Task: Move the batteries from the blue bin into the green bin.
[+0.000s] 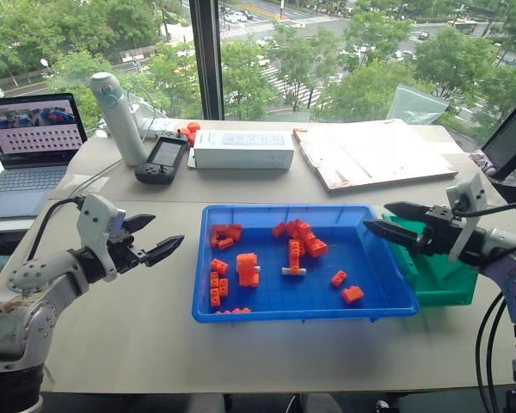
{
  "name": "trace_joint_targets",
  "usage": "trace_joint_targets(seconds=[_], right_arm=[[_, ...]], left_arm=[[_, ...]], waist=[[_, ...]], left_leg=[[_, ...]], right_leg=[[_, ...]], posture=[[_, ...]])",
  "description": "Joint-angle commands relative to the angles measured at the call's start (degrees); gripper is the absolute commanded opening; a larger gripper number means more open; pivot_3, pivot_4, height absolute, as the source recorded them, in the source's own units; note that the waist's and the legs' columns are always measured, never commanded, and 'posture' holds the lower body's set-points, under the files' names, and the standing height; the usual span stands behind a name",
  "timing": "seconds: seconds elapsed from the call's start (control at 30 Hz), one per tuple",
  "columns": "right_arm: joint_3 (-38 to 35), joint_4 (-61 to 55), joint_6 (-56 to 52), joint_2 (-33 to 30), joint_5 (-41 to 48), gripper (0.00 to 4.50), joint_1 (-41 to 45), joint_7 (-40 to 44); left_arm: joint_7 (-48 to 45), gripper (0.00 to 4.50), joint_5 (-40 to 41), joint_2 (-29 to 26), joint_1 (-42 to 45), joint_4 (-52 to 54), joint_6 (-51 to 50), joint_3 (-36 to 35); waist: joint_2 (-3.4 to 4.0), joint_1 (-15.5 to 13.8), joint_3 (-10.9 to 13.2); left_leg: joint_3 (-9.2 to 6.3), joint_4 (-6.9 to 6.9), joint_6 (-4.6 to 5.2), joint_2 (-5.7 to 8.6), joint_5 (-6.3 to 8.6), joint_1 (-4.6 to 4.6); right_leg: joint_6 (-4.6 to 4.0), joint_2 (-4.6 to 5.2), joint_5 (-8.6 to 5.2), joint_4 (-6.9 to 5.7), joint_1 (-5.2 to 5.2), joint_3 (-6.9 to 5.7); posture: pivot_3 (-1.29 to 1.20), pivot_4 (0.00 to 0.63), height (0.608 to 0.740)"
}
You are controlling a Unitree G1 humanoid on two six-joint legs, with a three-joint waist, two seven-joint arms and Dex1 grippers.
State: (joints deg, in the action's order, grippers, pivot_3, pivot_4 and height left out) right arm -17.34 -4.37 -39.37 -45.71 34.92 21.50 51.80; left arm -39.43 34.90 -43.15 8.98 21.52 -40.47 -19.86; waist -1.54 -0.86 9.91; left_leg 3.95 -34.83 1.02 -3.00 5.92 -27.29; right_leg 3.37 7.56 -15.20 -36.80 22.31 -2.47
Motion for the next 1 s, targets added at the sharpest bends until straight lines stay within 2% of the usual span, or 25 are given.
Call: trace_joint_targets(seconds=[0.03,0.13,0.23,0.33,0.5,0.93,1.0], right_arm=[[2.1,-2.2,-0.9,-2.9,0.3,4.42,3.3,2.6],[13.6,-5.4,-4.0,-5.7,-2.1,4.42,11.6,7.6],[21.5,-4.6,-3.4,-3.8,-6.1,4.42,17.7,8.1],[29.1,-2.6,-1.0,-0.5,-10.9,4.42,22.4,9.4],[36.3,1.4,2.1,4.6,-16.1,4.42,25.0,11.4],[40.8,17.9,10.7,11.1,-26.9,4.42,28.0,12.8],[40.8,19.3,11.6,12.0,-27.8,3.91,28.4,13.1]], left_arm=[[-4.8,4.50,5.7,-3.5,1.8,2.7,-2.9,-1.3],[-14.8,4.50,10.2,-12.6,3.0,5.7,-7.0,0.8],[-18.4,4.50,11.0,-17.4,2.5,7.3,-7.6,1.8],[-18.4,4.50,12.8,-18.5,3.3,8.7,-8.9,1.8],[-17.0,4.50,13.0,-18.8,2.3,11.7,-9.3,1.6],[-14.3,4.50,12.8,-18.7,-2.8,15.6,-10.0,-2.3],[-14.0,4.50,11.8,-18.9,-2.9,15.6,-9.4,-1.8]], waist=[[0.00,0.0,0.0],[0.10,0.5,0.1],[0.21,1.1,0.0],[0.19,1.1,0.0],[0.17,0.7,0.1],[0.18,0.5,0.1],[0.18,0.6,0.1]], left_leg=[[0.00,0.00,0.00,0.00,0.00,0.00],[0.04,-0.01,-0.01,-0.05,0.00,-0.09],[0.11,0.14,-0.03,-0.11,0.02,-0.05],[0.14,0.20,-0.06,-0.09,0.03,-0.06],[0.16,0.11,0.04,-0.04,-0.03,-0.27],[0.21,0.02,-0.10,-0.06,0.01,-0.24],[0.22,0.03,-0.10,-0.06,0.00,-0.24]], right_leg=[[0.00,0.00,0.00,0.00,0.00,0.00],[-0.07,0.00,0.03,-0.07,0.15,0.02],[-0.57,-0.02,-0.15,0.00,0.54,0.08],[-0.49,-0.02,-0.18,0.02,0.58,0.09],[-0.14,-0.05,-0.09,-0.18,0.72,0.11],[-0.12,-0.07,-0.04,-0.26,0.74,0.11],[-0.12,-0.07,-0.04,-0.26,0.75,0.11]], posture=[[0.00,0.150,0.740],[0.00,0.150,0.740],[0.00,0.150,0.740],[0.00,0.150,0.740],[0.00,0.150,0.740],[0.00,0.150,0.740],[0.00,0.150,0.740]])
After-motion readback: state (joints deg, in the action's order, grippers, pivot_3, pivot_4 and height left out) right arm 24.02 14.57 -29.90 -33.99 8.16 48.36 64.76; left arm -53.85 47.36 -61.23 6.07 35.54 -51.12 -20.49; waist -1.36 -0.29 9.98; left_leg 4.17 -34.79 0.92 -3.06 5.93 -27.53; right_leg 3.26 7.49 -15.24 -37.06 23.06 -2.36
